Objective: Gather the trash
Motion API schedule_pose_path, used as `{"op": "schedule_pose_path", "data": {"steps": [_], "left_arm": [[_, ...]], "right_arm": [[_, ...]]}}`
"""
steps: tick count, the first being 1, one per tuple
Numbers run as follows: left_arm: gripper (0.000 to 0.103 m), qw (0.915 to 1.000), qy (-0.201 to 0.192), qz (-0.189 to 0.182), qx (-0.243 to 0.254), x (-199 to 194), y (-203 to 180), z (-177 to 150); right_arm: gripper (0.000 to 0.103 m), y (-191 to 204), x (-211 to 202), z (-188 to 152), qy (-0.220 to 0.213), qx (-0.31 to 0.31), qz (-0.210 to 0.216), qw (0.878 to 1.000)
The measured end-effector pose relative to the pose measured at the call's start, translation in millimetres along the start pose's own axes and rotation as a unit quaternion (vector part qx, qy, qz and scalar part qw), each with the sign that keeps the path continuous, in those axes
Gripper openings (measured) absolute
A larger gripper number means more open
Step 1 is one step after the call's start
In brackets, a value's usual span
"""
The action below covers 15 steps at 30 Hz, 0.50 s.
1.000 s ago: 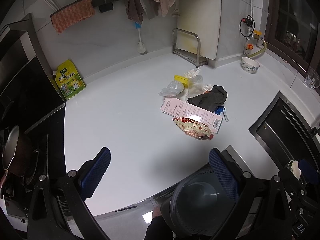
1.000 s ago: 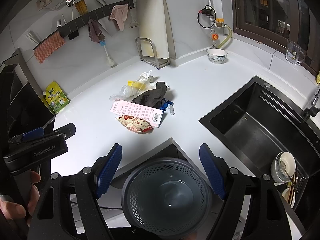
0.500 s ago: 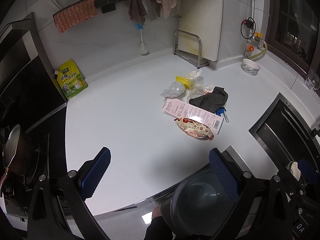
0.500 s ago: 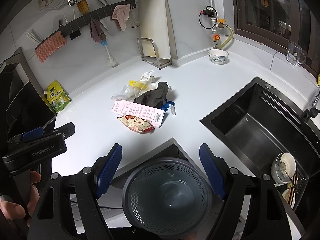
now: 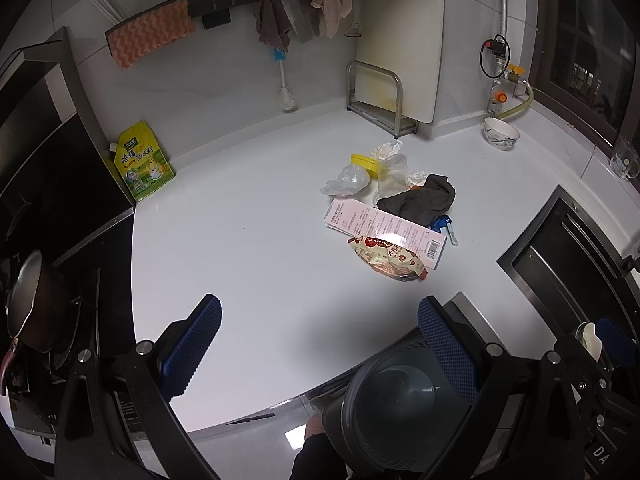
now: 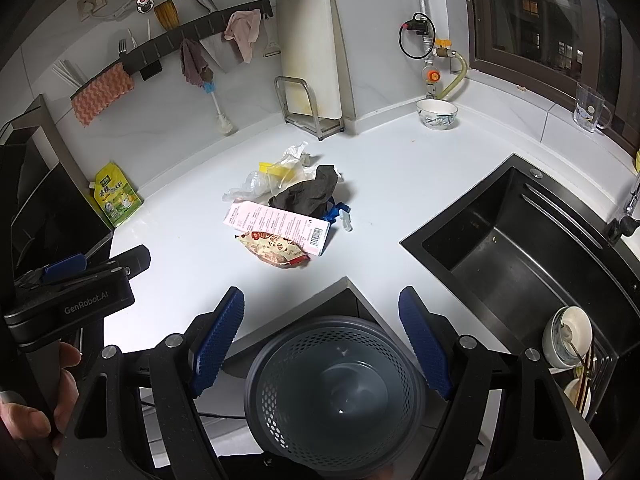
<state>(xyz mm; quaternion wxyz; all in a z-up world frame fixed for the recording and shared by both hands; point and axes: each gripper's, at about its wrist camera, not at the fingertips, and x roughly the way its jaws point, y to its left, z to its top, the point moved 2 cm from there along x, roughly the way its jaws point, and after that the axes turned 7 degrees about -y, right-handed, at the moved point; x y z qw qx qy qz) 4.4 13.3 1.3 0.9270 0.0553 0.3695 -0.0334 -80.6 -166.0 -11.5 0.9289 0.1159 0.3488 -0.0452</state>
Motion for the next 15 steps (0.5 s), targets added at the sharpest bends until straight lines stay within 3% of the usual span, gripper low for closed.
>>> {"op": "schedule_pose_path", "data": {"steps": [15], "left_arm": [[0.097,1.0000,-0.001,0.001,0.000,-0.3,-0.2,-0.9]], "right_arm": [[0.076,0.2,0.9,0.1,0.001,0.000,0.001,1.000]]}}
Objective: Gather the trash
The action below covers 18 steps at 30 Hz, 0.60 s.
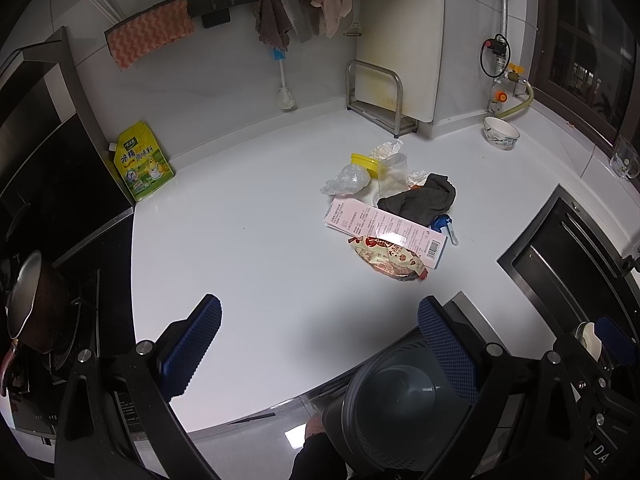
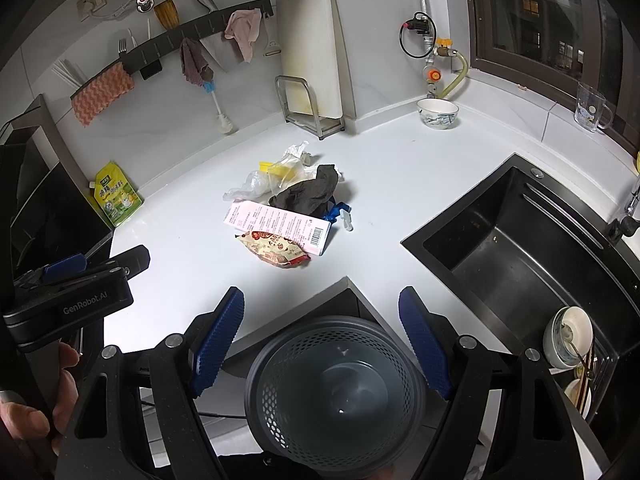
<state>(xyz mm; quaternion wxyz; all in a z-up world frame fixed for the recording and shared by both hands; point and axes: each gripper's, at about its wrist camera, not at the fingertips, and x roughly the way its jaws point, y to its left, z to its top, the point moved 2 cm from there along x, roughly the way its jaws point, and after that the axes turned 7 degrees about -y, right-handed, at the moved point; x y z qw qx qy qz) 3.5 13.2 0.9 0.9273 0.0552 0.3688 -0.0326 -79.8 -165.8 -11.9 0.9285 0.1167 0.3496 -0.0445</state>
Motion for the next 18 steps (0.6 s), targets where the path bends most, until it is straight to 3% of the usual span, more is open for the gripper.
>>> {"op": "schedule_pose_path", "data": {"steps": [18], "left_arm": [[0.097,1.0000,0.003,0.001,0.001,1.7,1.6,-0.2]], "right_arm": [[0.076,2.7,2.8,-0.3,0.001,0.001,0.001,1.000]]}}
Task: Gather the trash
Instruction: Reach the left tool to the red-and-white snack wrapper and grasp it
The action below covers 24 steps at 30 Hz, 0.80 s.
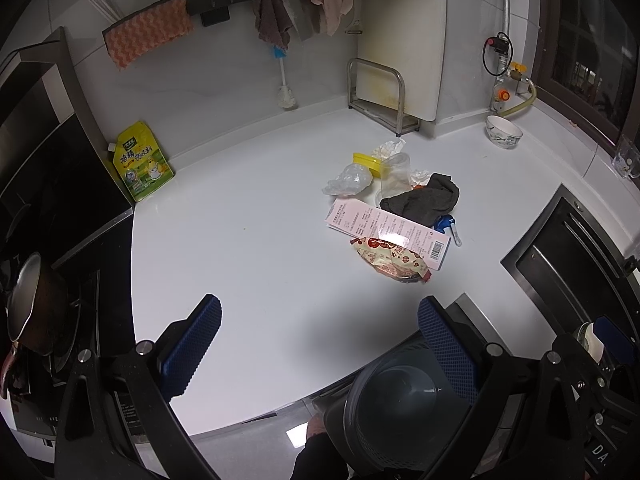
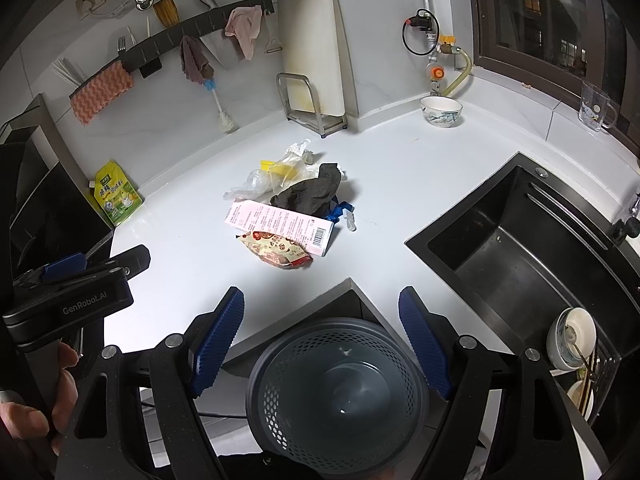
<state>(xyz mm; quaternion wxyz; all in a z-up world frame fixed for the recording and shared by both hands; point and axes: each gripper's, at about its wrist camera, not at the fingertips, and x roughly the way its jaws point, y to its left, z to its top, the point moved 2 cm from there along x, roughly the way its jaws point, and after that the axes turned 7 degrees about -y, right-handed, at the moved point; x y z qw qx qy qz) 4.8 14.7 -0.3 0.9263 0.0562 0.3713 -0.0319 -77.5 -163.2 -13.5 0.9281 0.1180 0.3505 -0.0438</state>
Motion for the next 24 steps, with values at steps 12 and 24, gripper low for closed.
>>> {"op": "schedule_pose_path", "data": {"steps": [12,24], "left_arm": [[0.097,0.9997,0.023,0.003,-0.004,46.0,6.1,-7.5],[0.097,0.9978,0.037,0.007,-0.055,128.3,-35.9,-10.4]], "right_arm": [[0.076,-5.0,33.6,-4.8,0.027,-0.012,0.010,1.000],[0.076,-45.7,95.6,0.9,0.031,-0.026,-0.015,0.999]]}}
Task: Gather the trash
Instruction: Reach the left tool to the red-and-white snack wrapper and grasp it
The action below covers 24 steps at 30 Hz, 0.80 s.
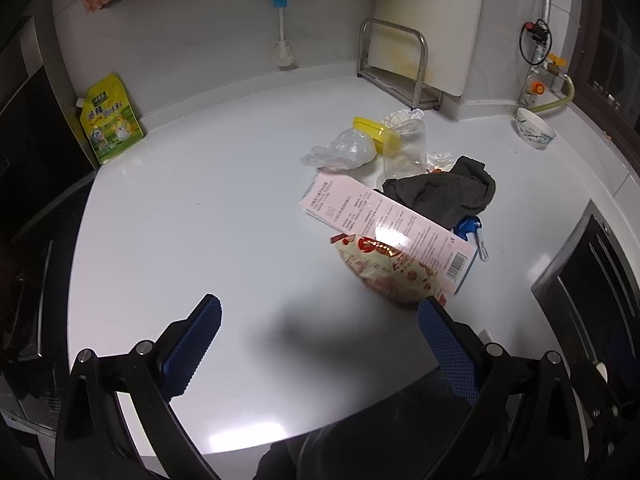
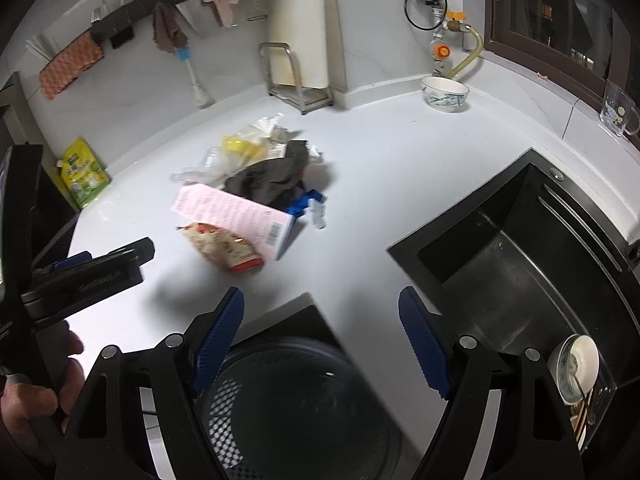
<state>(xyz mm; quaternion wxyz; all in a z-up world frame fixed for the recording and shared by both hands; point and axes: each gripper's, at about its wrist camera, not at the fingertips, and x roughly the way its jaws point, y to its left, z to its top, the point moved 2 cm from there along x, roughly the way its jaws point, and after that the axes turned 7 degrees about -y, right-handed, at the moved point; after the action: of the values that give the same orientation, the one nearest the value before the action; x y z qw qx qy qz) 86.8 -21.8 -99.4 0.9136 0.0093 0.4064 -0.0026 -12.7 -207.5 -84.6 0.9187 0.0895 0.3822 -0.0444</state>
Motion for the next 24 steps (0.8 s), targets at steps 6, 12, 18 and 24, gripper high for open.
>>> {"op": "schedule_pose_path", "data": {"steps": [6,12,18,24], "left_arm": [[0.097,0.9996,0.014,0.005,-0.024,35.7,-27.0,-2.5],[0.097,0.9977,0.012,0.020,-0.064,59.3,-38.6,-2.0],[0.097,0.9953,0.016,0.048,-0.083,78.3,-44.0,-6.2],[0.097,0.9953,-0.007,0.074,-0.062,80.2,-42.1,-10.5]], "right_arm": [[0.076,-27.2,18.3,-8.1,0.007,0.012,-0.003,1.000],[0.076,-48.7,27.7,-25.2,0.024,0.035,-0.003,0.999],[0.076,-58.3,33.9,-35.0,0.033,0.037,-0.003,0.999],[0.076,-58.9,40.3,-34.1,0.035,0.038,0.001,0.999]]}}
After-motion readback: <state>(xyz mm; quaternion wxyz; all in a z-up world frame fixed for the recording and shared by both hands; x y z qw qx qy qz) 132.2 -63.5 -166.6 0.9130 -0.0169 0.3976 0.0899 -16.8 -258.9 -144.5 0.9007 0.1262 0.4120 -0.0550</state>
